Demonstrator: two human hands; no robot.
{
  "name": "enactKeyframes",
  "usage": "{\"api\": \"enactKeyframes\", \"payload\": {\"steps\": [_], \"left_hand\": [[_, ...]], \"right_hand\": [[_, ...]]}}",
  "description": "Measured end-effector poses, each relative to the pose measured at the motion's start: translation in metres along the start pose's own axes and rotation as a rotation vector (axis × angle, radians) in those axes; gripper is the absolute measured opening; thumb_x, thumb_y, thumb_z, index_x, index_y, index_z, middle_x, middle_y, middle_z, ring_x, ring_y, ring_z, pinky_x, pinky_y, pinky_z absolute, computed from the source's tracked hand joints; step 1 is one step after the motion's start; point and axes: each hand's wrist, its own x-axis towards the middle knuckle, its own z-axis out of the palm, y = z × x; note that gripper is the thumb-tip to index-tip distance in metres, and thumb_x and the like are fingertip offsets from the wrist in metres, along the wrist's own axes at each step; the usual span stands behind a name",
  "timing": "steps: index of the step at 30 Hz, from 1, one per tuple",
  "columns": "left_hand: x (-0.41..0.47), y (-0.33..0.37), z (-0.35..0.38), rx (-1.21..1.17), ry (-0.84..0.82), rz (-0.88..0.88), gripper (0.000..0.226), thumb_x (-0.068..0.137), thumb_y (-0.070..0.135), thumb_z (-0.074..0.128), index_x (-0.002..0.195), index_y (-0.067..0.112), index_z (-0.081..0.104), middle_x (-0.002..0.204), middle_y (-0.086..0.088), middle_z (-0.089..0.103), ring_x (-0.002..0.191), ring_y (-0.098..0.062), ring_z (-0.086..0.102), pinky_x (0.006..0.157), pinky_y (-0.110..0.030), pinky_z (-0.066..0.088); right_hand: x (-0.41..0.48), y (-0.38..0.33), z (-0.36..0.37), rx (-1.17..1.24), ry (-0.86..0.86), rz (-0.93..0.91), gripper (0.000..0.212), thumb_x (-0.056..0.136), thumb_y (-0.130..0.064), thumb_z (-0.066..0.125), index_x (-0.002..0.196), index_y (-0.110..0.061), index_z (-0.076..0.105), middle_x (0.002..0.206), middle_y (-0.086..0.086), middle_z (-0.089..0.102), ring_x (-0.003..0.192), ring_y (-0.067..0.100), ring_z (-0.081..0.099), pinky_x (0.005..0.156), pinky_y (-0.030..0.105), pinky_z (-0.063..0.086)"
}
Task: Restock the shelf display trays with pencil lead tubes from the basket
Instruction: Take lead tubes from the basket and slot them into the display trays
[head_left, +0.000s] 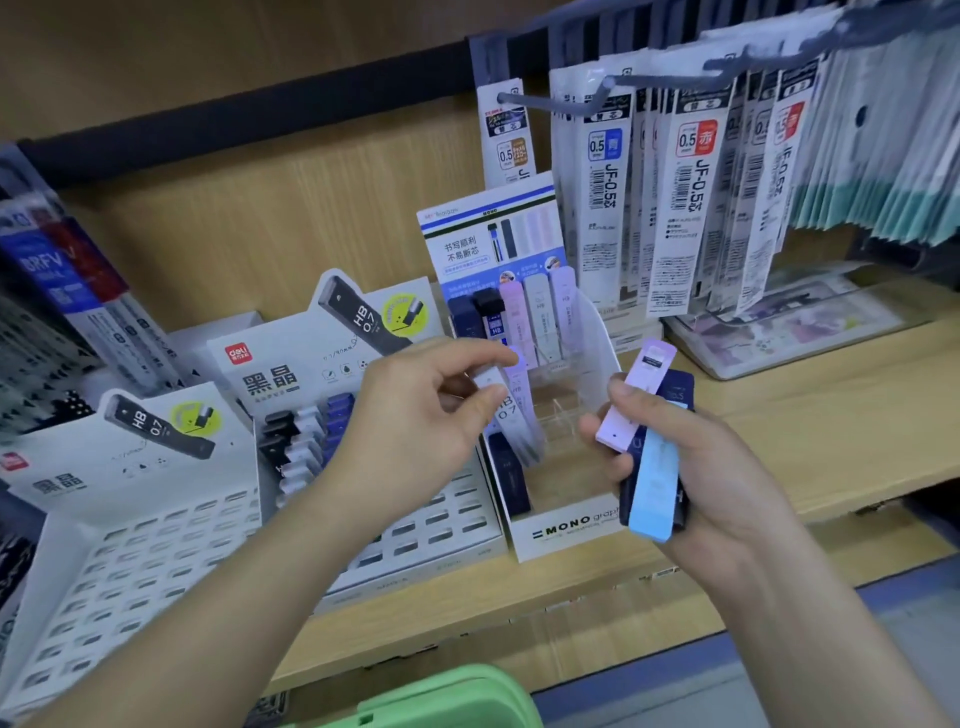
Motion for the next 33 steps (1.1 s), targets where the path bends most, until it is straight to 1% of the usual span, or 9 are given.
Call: {"api": "enactKeyframes", "payload": {"steps": [4, 8, 11, 15, 19, 22, 26, 29, 33], "left_hand": [[-0.002, 0.000, -0.011, -0.063, 0.056, 0.008, 0.029, 0.089, 0.007, 0.064, 0.102, 0.032, 0.069, 0.091, 0.011, 0.063, 0.074, -0.006, 0.059, 0.076, -0.021, 0.052], [-0.013, -0.007, -0.052, -0.071, 0.181, -0.027, 0.032, 0.092, 0.006, 0.059, 0.098, 0.037, 0.068, 0.073, 0.013, 0.055, 0.074, -0.020, 0.057, 0.069, -0.015, 0.048], [-0.031, -0.015, -0.087, -0.028, 0.255, -0.065, 0.031, 0.087, 0.005, 0.065, 0.094, 0.035, 0.070, 0.079, -0.006, 0.063, 0.067, -0.013, 0.058, 0.068, -0.023, 0.053], [-0.061, -0.026, -0.121, -0.048, 0.380, -0.171, 0.029, 0.079, 0.008, 0.072, 0.091, 0.035, 0.070, 0.088, -0.012, 0.067, 0.065, -0.014, 0.066, 0.068, -0.017, 0.053], [-0.083, -0.029, -0.125, -0.073, 0.382, -0.219, 0.021, 0.072, 0.019, 0.073, 0.086, 0.035, 0.070, 0.082, -0.001, 0.069, 0.068, -0.019, 0.068, 0.071, -0.023, 0.056], [-0.093, -0.025, -0.121, -0.064, 0.385, -0.150, 0.023, 0.075, 0.015, 0.072, 0.088, 0.034, 0.069, 0.083, 0.008, 0.070, 0.073, -0.017, 0.068, 0.071, -0.021, 0.056], [-0.106, -0.018, -0.131, -0.128, 0.470, -0.045, 0.023, 0.078, 0.004, 0.068, 0.093, 0.022, 0.066, 0.082, 0.014, 0.068, 0.067, -0.012, 0.064, 0.066, -0.013, 0.051], [-0.105, -0.016, -0.128, -0.096, 0.435, -0.067, 0.024, 0.078, 0.006, 0.070, 0.092, 0.025, 0.067, 0.082, 0.014, 0.070, 0.070, -0.008, 0.065, 0.071, -0.015, 0.053], [-0.064, -0.020, -0.113, -0.035, 0.407, -0.113, 0.027, 0.079, 0.003, 0.074, 0.086, 0.028, 0.068, 0.081, 0.012, 0.068, 0.071, -0.002, 0.065, 0.073, -0.013, 0.052]], "right_hand": [[0.001, 0.004, 0.000, -0.019, -0.023, -0.021, 0.031, 0.063, -0.021, 0.074, 0.088, -0.013, 0.058, 0.062, 0.005, 0.067, 0.071, 0.021, 0.051, 0.039, 0.017, 0.042], [-0.002, 0.017, 0.012, -0.061, -0.125, -0.051, 0.028, 0.067, -0.015, 0.072, 0.093, -0.012, 0.061, 0.069, 0.006, 0.063, 0.052, 0.013, 0.055, 0.039, 0.018, 0.040], [-0.005, 0.029, 0.028, -0.084, -0.206, -0.034, 0.035, 0.067, -0.012, 0.071, 0.101, -0.011, 0.063, 0.074, 0.009, 0.063, 0.047, 0.013, 0.050, 0.038, 0.019, 0.038], [-0.010, 0.049, 0.049, -0.153, -0.266, 0.021, 0.039, 0.066, -0.015, 0.071, 0.104, -0.011, 0.062, 0.073, 0.010, 0.067, 0.041, 0.014, 0.045, 0.037, 0.021, 0.036], [-0.011, 0.066, 0.061, -0.229, -0.219, 0.046, 0.023, 0.082, -0.002, 0.068, 0.103, -0.010, 0.062, 0.079, 0.017, 0.063, 0.041, 0.016, 0.045, 0.037, 0.023, 0.036], [-0.009, 0.071, 0.065, -0.233, -0.173, 0.049, 0.018, 0.087, 0.002, 0.061, 0.100, -0.011, 0.062, 0.080, 0.018, 0.061, 0.042, 0.018, 0.046, 0.038, 0.023, 0.035], [-0.010, 0.073, 0.067, -0.240, -0.160, 0.025, 0.019, 0.086, 0.002, 0.063, 0.100, -0.011, 0.062, 0.070, 0.010, 0.060, 0.041, 0.017, 0.046, 0.037, 0.023, 0.034], [-0.010, 0.070, 0.064, -0.323, -0.131, -0.048, 0.020, 0.087, 0.001, 0.066, 0.100, -0.013, 0.060, 0.074, 0.011, 0.058, 0.041, 0.016, 0.044, 0.039, 0.023, 0.036], [-0.006, 0.067, 0.058, -0.479, -0.022, -0.185, 0.019, 0.086, -0.004, 0.069, 0.095, -0.017, 0.058, 0.066, 0.004, 0.057, 0.042, 0.014, 0.048, 0.042, 0.026, 0.040]]}}
